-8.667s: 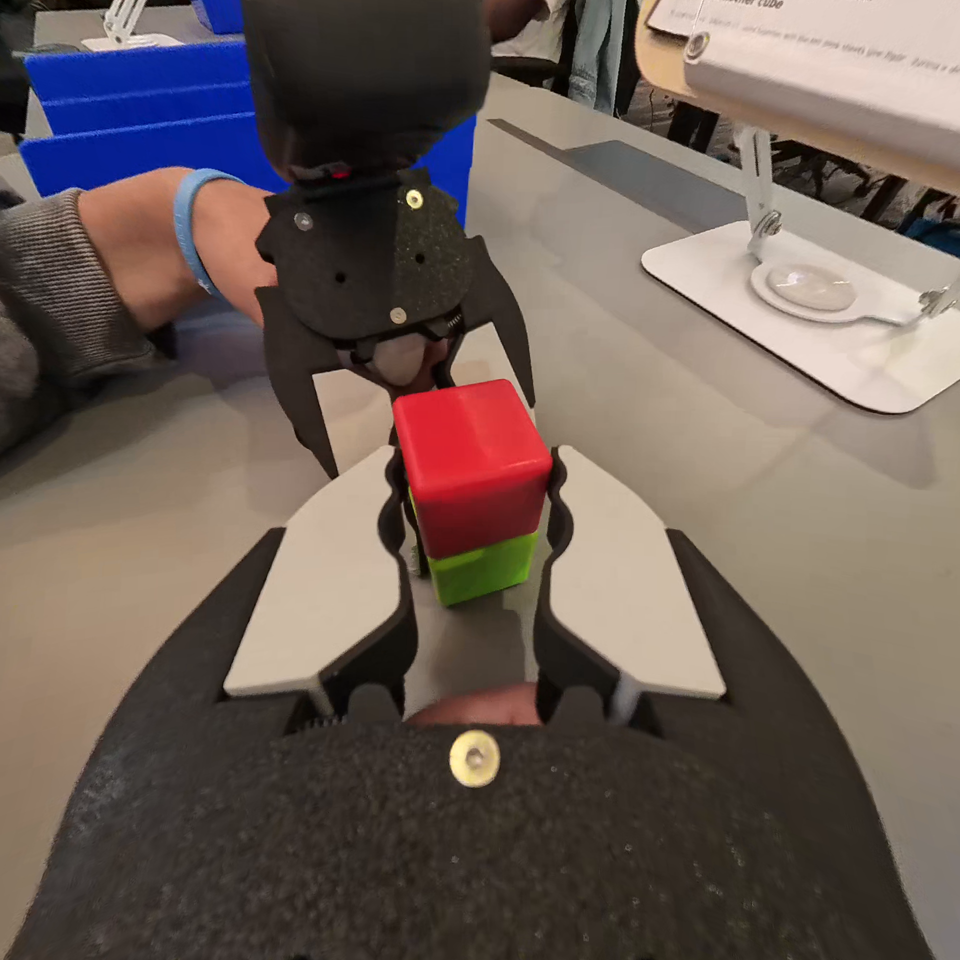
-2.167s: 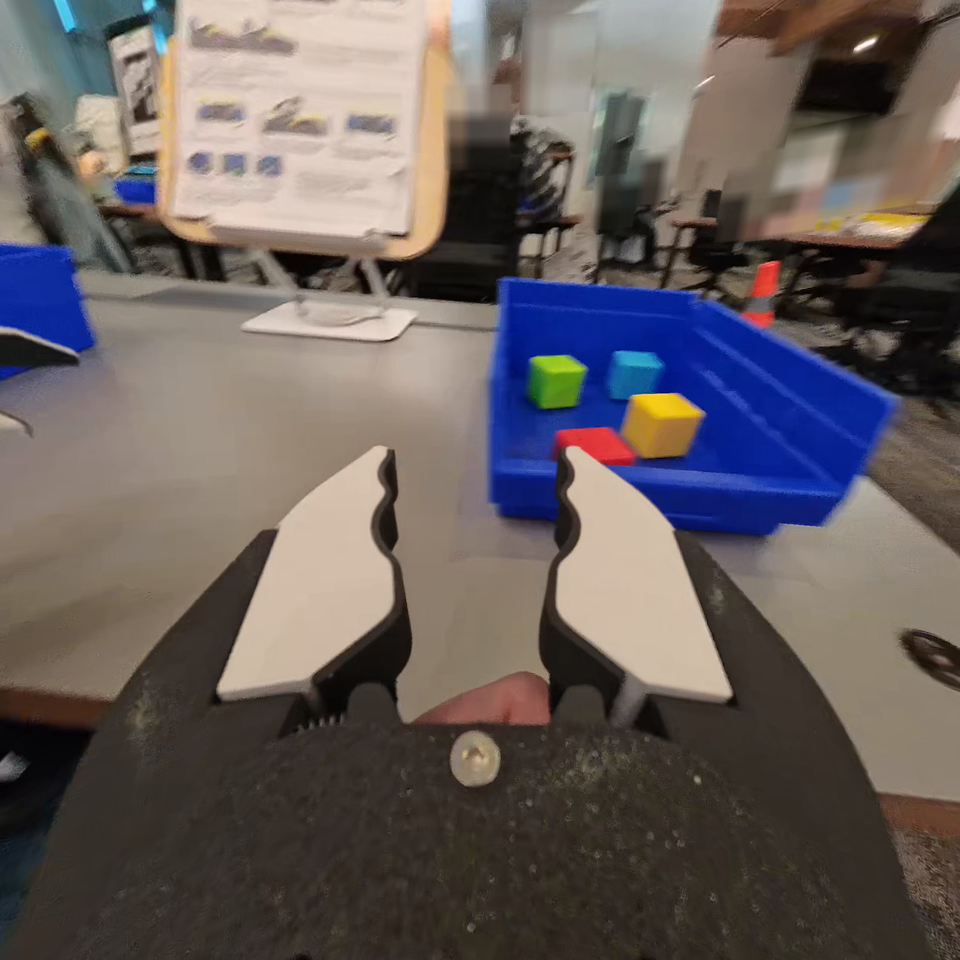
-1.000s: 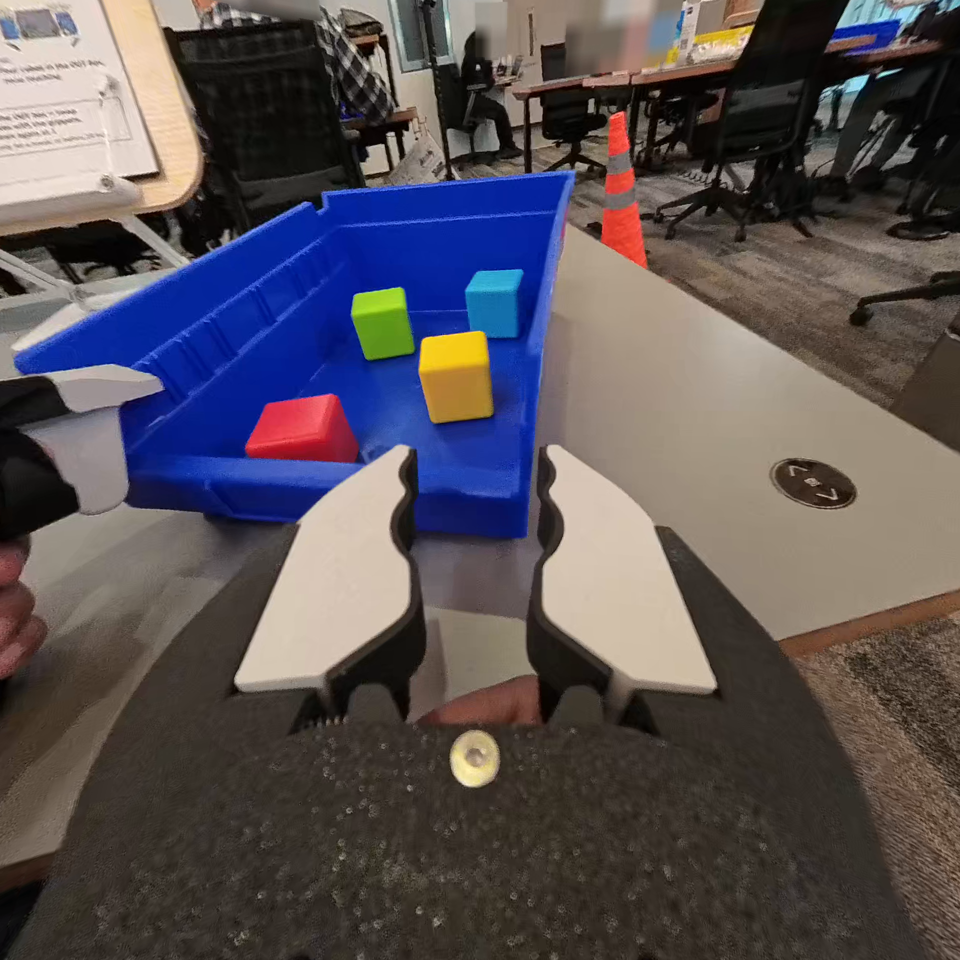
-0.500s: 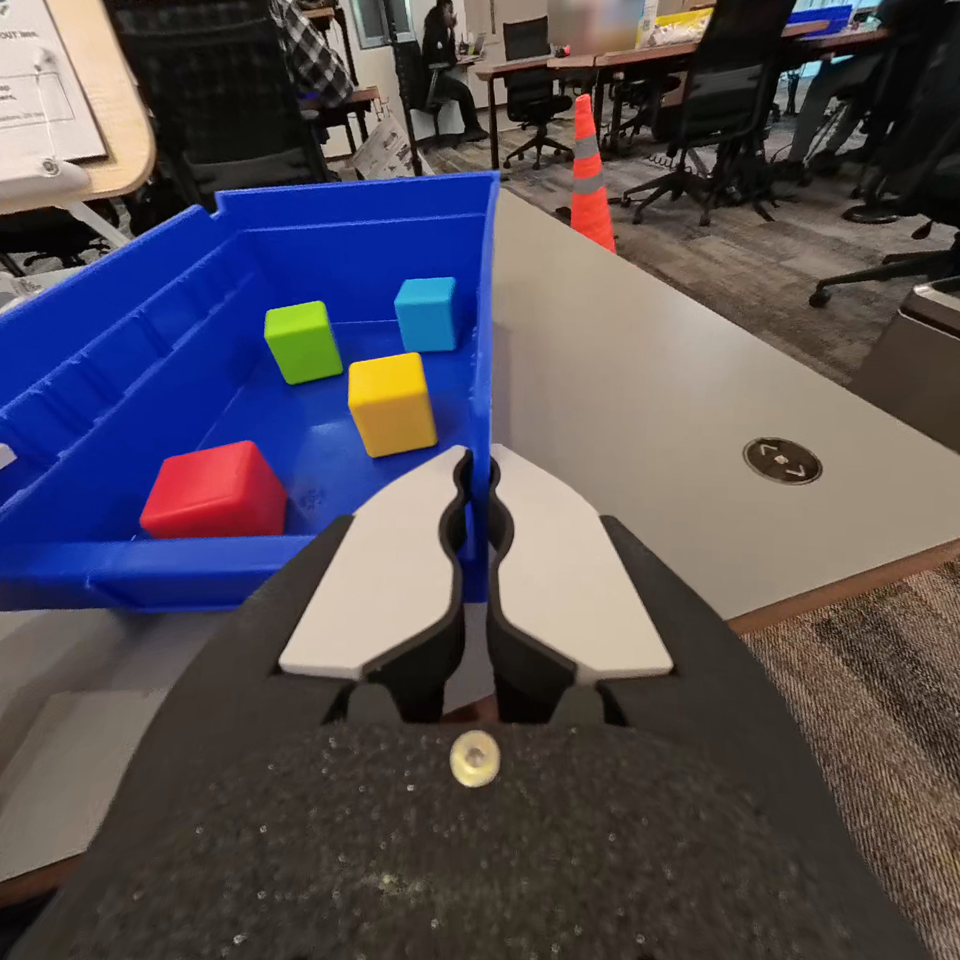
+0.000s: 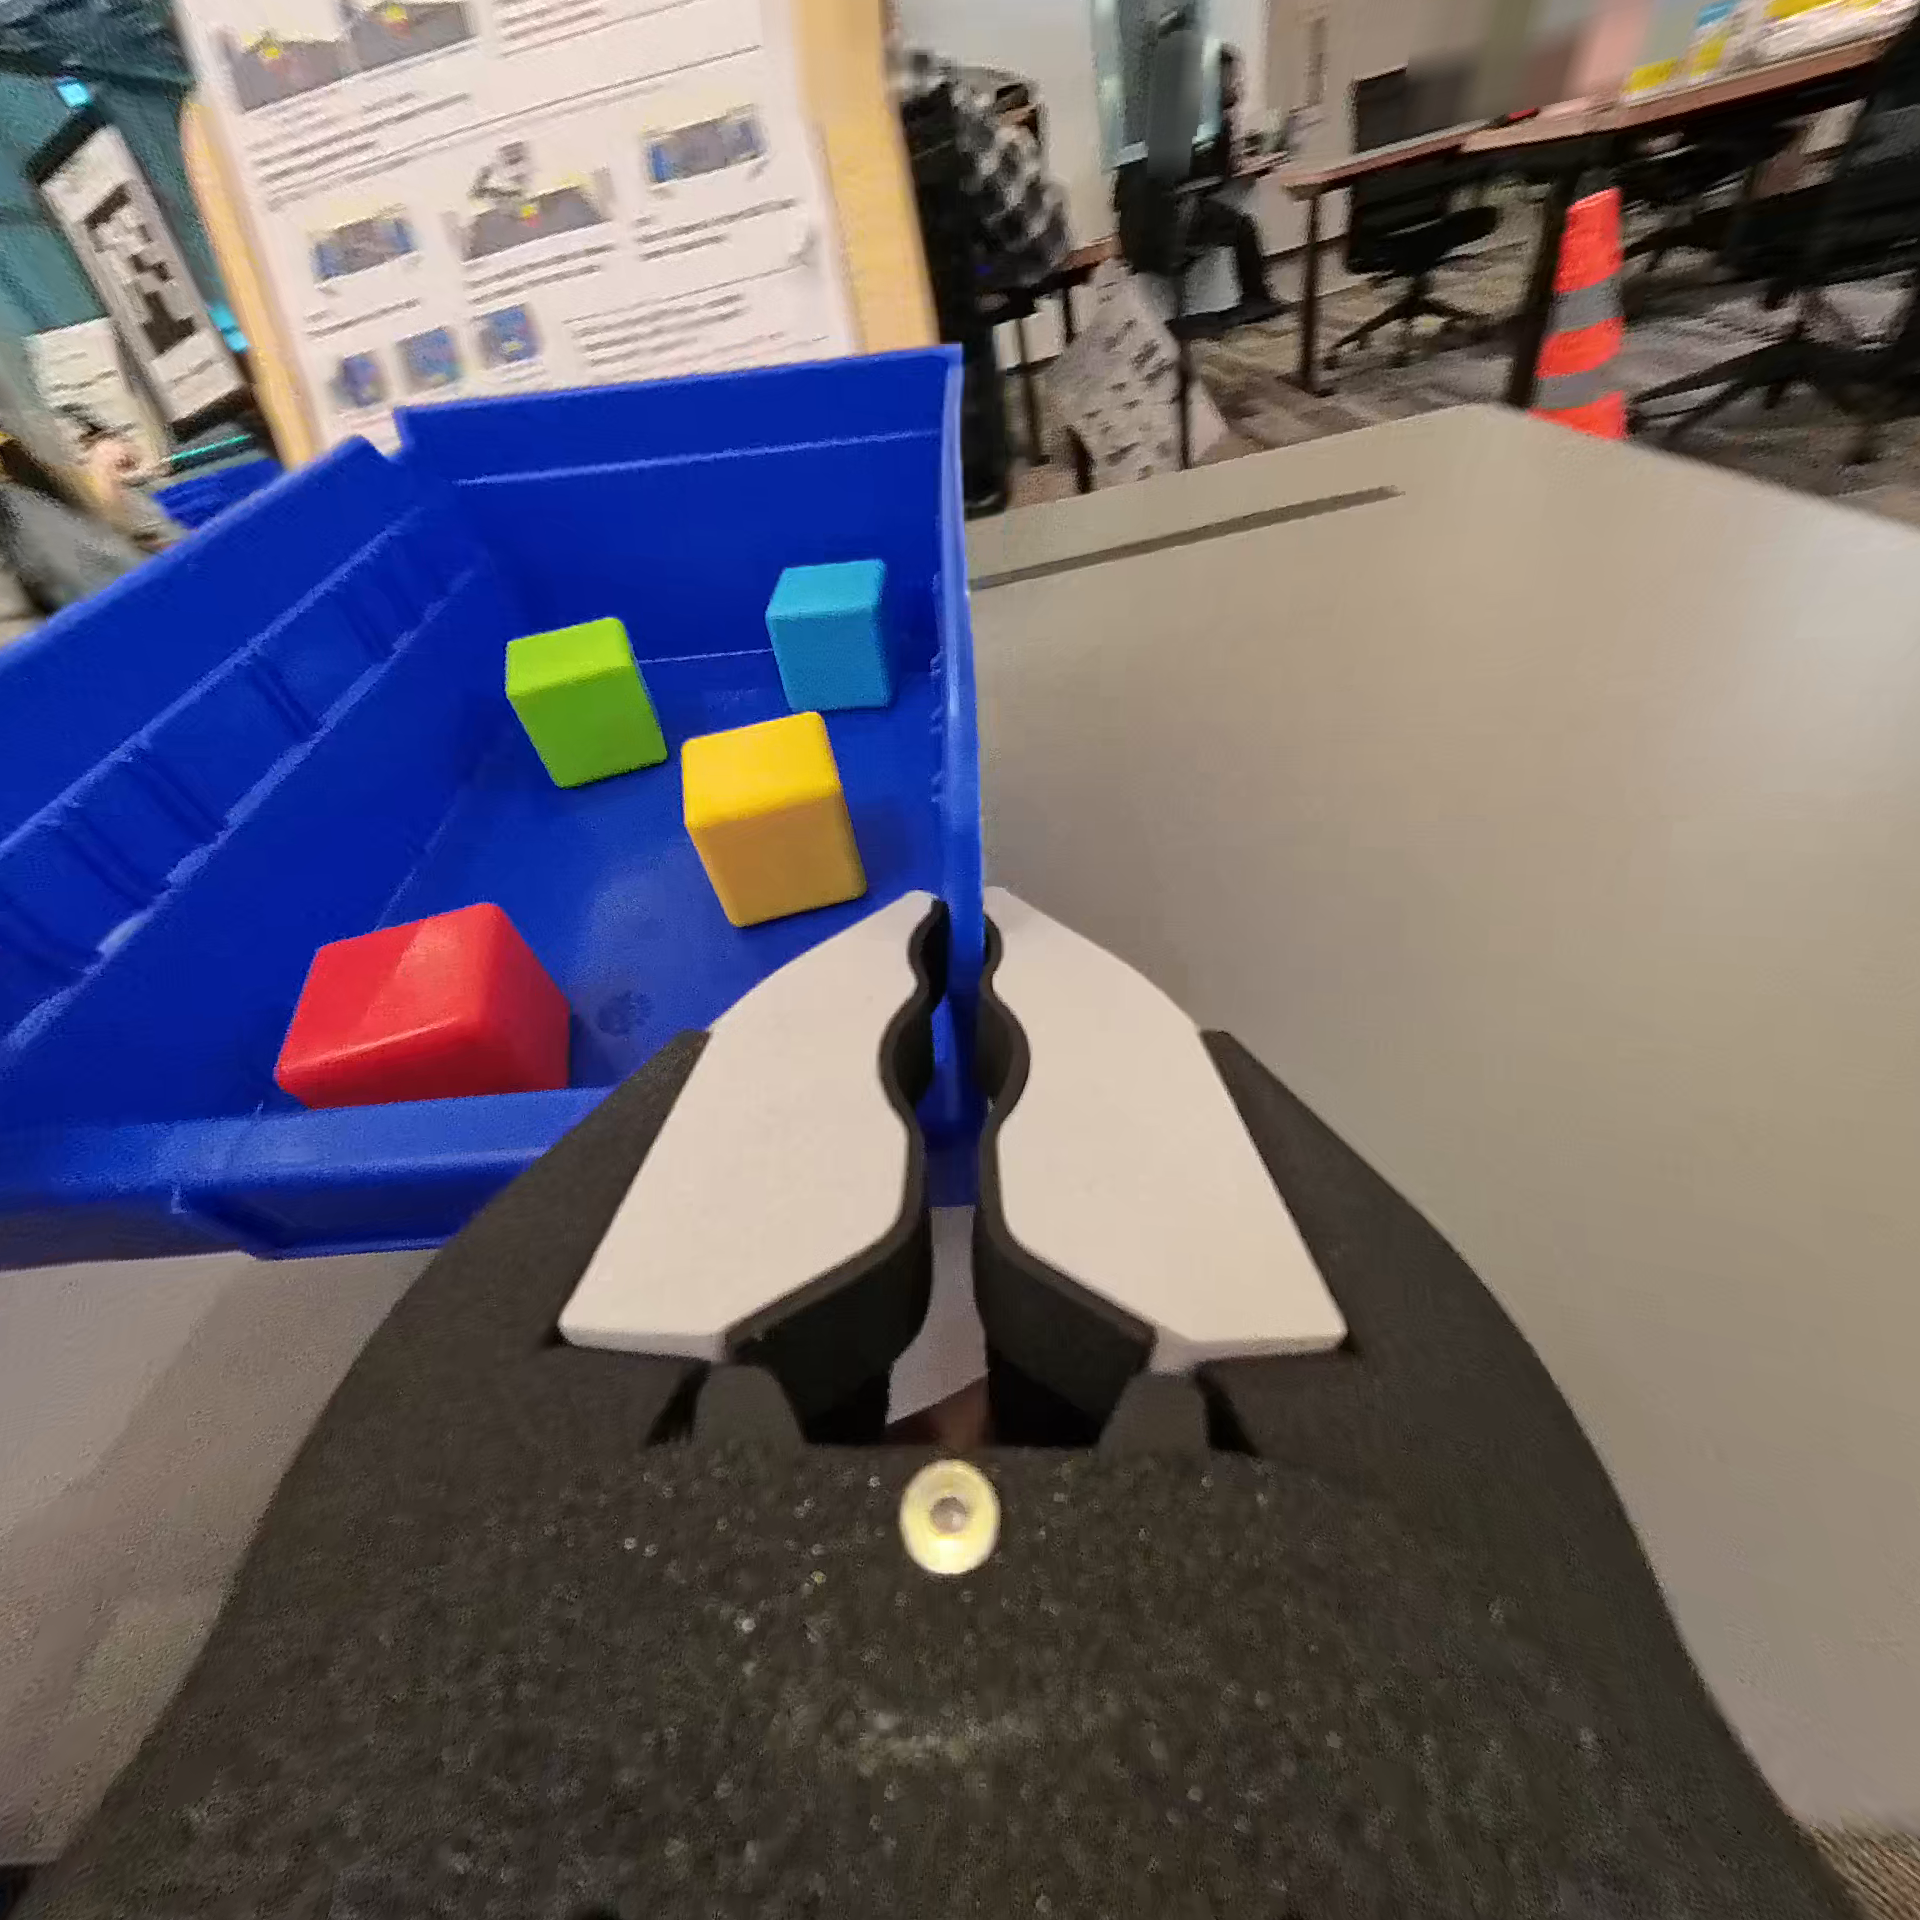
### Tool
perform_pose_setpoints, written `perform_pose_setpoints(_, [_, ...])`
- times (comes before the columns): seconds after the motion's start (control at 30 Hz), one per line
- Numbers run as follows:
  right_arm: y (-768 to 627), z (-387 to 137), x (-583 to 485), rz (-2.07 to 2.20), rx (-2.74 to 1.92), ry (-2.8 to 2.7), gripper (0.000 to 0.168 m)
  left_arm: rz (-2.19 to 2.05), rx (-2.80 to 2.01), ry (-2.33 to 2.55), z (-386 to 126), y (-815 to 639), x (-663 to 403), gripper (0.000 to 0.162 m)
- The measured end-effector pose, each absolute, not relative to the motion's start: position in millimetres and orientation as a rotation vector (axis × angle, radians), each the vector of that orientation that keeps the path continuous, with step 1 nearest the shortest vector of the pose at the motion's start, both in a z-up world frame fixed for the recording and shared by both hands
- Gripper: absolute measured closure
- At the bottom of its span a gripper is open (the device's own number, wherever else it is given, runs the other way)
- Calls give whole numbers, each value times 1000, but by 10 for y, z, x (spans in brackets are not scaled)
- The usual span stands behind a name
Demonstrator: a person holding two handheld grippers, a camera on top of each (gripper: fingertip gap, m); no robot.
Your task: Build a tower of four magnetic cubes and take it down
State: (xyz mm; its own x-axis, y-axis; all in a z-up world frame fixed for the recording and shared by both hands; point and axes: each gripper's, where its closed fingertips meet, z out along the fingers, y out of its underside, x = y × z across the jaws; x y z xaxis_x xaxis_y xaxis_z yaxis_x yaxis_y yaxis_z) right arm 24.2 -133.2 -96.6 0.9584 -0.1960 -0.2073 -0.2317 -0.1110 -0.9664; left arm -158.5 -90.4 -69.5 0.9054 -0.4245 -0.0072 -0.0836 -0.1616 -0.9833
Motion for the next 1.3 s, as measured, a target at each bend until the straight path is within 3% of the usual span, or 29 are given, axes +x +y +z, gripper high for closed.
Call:
perform_pose_setpoints(0.27, [-846,-1086,-543,116,-1781,184,166,-220,-1795,246,-834,-632,-2424,158])
perform_pose_setpoints(0.6, [-780,-1271,-738,164,-1916,187,162,-189,-1874,171,-1169,-502,-2623,158])
perform_pose_setpoints(0.83, [-843,-1299,-771,393,-1932,154,136,-222,-1924,277,-1210,-617,-2477,116])
perform_pose_setpoints(0.97, [-1140,-1203,-673,473,-1821,117,133,-298,-1933,304,-1110,-941,-2701,115])
perform_pose_setpoints(1.13, [-1446,-840,-890,567,-1612,66,136,-202,-1870,130,-766,-845,-3814,121])
perform_pose_setpoints(1.3, [-1756,-922,-1709,560,-1599,-246,137,-114,-1886,-2,-730,-268,-4946,99])
